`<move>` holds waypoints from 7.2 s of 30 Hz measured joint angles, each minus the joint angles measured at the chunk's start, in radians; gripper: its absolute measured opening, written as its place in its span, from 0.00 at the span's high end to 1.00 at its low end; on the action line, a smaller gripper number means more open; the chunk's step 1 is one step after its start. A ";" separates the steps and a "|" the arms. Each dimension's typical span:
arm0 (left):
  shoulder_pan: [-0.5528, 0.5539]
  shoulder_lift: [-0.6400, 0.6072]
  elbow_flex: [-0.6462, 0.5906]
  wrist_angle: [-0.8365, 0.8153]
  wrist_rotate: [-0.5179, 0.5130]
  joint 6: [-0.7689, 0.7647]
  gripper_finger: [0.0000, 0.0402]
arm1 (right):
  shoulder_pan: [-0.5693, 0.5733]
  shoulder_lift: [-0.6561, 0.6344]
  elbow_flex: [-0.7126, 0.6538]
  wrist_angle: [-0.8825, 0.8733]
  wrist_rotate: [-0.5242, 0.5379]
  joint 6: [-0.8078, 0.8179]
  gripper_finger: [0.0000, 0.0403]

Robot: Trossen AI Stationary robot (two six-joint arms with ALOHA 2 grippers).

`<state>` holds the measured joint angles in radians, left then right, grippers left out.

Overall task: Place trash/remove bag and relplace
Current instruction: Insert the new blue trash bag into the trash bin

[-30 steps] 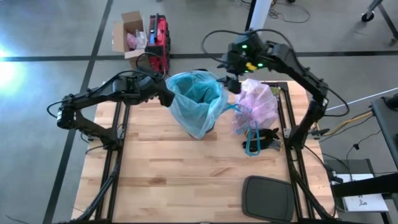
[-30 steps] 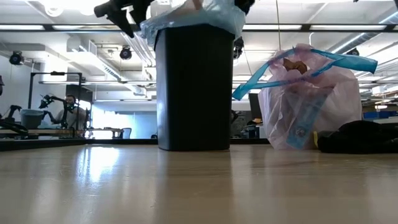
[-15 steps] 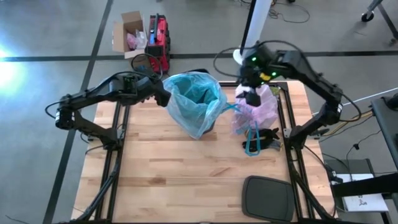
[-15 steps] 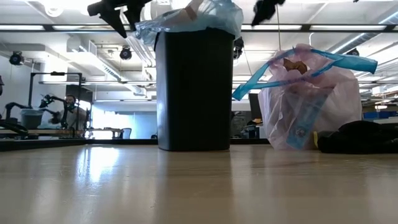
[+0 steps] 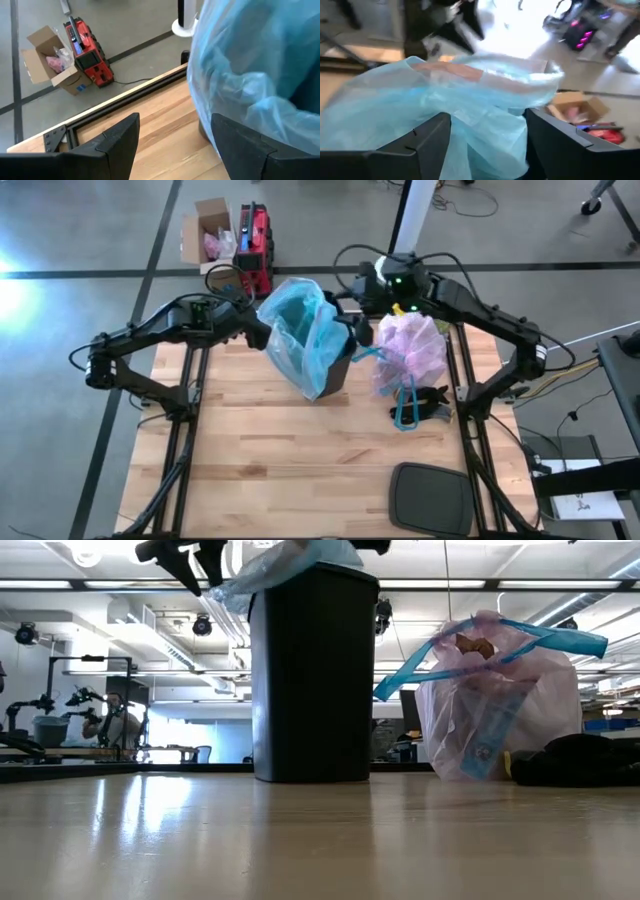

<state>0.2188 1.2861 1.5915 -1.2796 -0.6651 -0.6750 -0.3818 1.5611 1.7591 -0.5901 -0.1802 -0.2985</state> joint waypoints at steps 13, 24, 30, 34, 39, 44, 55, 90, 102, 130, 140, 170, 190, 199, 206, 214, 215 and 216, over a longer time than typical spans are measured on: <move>-0.004 -0.009 0.000 0.015 0.004 0.000 0.39 | -0.005 0.091 0.021 -0.146 0.131 -0.160 0.40; -0.004 0.011 0.000 0.229 0.158 0.099 0.43 | -0.039 0.012 0.182 -0.241 0.157 -0.109 0.30; 0.037 0.046 0.000 0.339 0.420 0.192 0.48 | 0.027 0.077 0.212 -0.076 0.003 0.173 0.30; 0.087 0.058 0.000 0.347 0.467 0.224 0.51 | 0.098 0.153 0.219 -0.062 -0.004 0.220 0.32; 0.175 0.055 0.000 0.334 0.466 0.261 0.54 | 0.151 0.217 0.256 -0.125 0.060 0.185 0.34; 0.268 0.054 -0.003 0.273 0.467 0.331 0.57 | 0.137 0.241 0.341 -0.374 0.200 0.102 0.35; 0.384 0.055 -0.009 0.230 0.466 0.440 0.62 | 0.025 0.201 0.406 -0.804 0.314 0.127 0.32; 0.326 -0.091 -0.050 0.222 0.660 0.374 0.63 | 0.124 0.038 0.420 -0.750 0.063 0.141 0.26; 0.140 -0.066 -0.168 0.265 0.655 0.266 0.67 | 0.114 0.119 0.269 -0.822 0.118 0.078 0.26; 0.162 -0.143 -0.135 0.295 0.550 0.308 0.61 | 0.057 0.093 0.370 -0.613 0.181 0.037 0.23; 0.161 -0.120 -0.145 0.323 0.542 0.302 0.61 | 0.000 0.254 0.352 -0.365 0.286 -0.040 0.28; 0.287 -0.031 -0.149 0.424 0.362 0.382 0.62 | -0.184 0.382 0.314 -0.327 0.209 0.223 0.38; 0.382 -0.112 -0.149 0.541 0.739 0.400 0.70 | -0.188 0.273 0.313 -0.406 0.072 0.172 0.39; 0.408 -0.009 -0.150 0.518 0.802 0.416 0.80 | -0.174 0.240 0.313 -0.438 0.015 0.184 0.41; 0.441 0.011 -0.150 0.549 0.685 0.435 0.85 | -0.118 0.156 0.313 -0.506 0.021 0.168 0.41; 0.444 -0.008 -0.150 0.517 0.826 0.415 0.85 | -0.054 0.058 0.312 -0.585 0.023 0.181 0.36; 0.443 -0.019 -0.149 0.538 0.841 0.403 0.85 | -0.044 0.044 0.306 -0.602 0.023 0.175 0.36; 0.441 -0.031 -0.146 0.566 0.849 0.393 0.85 | -0.035 0.032 0.297 -0.615 0.023 0.170 0.36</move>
<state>0.6594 1.2547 1.4454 -0.7136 0.1844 -0.2821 -0.4170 1.5935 2.0558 -1.2054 -0.1574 -0.1288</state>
